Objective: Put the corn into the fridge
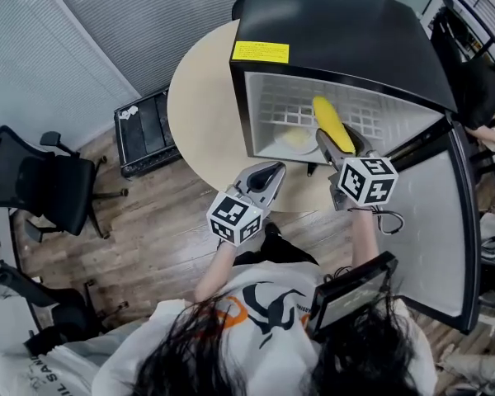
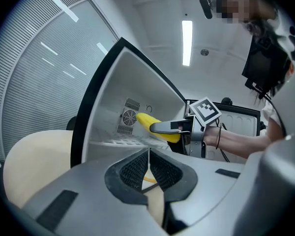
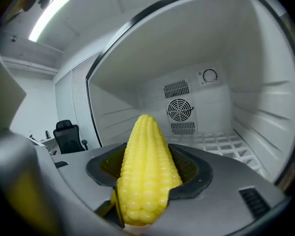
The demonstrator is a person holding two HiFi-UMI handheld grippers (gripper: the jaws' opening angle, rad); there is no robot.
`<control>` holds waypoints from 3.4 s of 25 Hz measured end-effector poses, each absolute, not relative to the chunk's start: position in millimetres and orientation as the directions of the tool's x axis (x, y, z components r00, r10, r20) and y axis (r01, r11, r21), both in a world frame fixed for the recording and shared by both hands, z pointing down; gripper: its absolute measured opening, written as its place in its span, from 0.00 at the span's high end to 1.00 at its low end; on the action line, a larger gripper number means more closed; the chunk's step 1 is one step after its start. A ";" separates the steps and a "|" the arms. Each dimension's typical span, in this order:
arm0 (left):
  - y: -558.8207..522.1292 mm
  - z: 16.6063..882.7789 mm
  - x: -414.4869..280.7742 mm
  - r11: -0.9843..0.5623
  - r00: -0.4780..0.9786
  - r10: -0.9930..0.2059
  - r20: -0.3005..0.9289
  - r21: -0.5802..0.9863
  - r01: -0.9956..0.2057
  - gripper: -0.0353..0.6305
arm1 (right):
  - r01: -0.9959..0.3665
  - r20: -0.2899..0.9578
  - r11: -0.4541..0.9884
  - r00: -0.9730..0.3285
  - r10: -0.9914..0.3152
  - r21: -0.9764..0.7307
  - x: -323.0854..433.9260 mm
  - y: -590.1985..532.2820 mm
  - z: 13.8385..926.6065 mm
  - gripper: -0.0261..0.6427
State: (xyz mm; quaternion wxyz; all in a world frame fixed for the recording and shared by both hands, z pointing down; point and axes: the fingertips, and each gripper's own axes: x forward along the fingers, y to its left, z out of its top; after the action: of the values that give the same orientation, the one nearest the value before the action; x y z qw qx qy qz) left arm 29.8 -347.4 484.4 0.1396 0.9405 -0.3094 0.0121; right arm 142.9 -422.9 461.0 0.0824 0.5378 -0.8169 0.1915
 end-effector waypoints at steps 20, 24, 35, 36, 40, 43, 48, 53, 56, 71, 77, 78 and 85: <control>-377.2 488.8 15.8 -0.727 0.768 -0.630 0.119 0.256 -0.637 0.93 | -0.767 0.622 0.639 -0.471 -0.625 0.061 88.5 -549.4 507.3 0.58; -380.0 491.3 8.8 -0.715 0.756 -0.642 0.125 0.257 -0.650 0.93 | -0.755 0.649 0.649 -0.450 -0.613 0.090 89.8 -556.7 510.5 0.58; -379.2 491.9 8.0 -0.716 0.757 -0.640 0.129 0.255 -0.649 0.93 | -0.743 0.621 0.663 -0.479 -0.621 0.089 83.3 -553.5 510.8 0.56; -378.5 491.8 8.3 -0.718 0.758 -0.639 0.130 0.254 -0.648 0.93 | -0.747 0.614 0.657 -0.474 -0.632 0.100 83.8 -553.9 511.2 0.56; -375.8 491.2 8.0 -0.720 0.760 -0.637 0.129 0.251 -0.647 0.93 | -0.764 0.590 0.634 -0.460 -0.664 0.118 87.3 -554.6 507.7 0.55; -373.0 491.4 5.2 -0.717 0.757 -0.640 0.133 0.251 -0.650 0.93 | -0.786 0.565 0.613 -0.472 -0.676 0.077 90.1 -552.0 500.9 0.55; -368.9 492.8 2.8 -0.717 0.757 -0.639 0.137 0.248 -0.651 0.93 | -0.820 0.495 0.569 -0.471 -0.730 0.060 97.7 -543.6 478.4 0.55; -363.5 491.4 2.7 -0.723 0.761 -0.634 0.138 0.243 -0.646 0.93 | -0.866 0.351 0.499 -0.479 -0.805 -0.037 108.3 -519.4 443.9 0.55; -359.7 489.7 1.9 -0.727 0.764 -0.631 0.136 0.240 -0.643 0.93 | -0.872 0.282 0.479 -0.486 -0.827 -0.098 109.3 -496.7 429.4 0.55; -313.7 478.9 -0.9 -0.766 0.797 -0.592 0.124 0.222 -0.603 0.93 | -0.858 0.155 0.403 -0.467 -0.871 -0.318 84.6 -379.4 428.3 0.68; -273.4 476.6 -7.5 -0.786 0.812 -0.570 0.127 0.205 -0.584 0.93 | -0.863 0.177 0.365 -0.444 -0.879 -0.349 68.2 -325.0 445.7 0.78; -266.8 477.4 -9.2 -0.788 0.814 -0.567 0.127 0.207 -0.581 0.93 | -0.862 0.177 0.361 -0.441 -0.880 -0.355 65.6 -316.4 447.3 0.79; -228.8 486.2 -12.9 -0.795 0.826 -0.547 0.136 0.226 -0.564 0.93 | -0.854 0.207 0.345 -0.447 -0.870 -0.390 47.2 -261.5 463.7 0.84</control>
State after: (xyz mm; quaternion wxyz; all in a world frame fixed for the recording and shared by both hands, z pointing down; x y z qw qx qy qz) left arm -12.9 -228.8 486.2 0.1293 0.9467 -0.2933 0.0320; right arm 47.2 -261.5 463.7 -0.0183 0.5257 -0.8200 0.2259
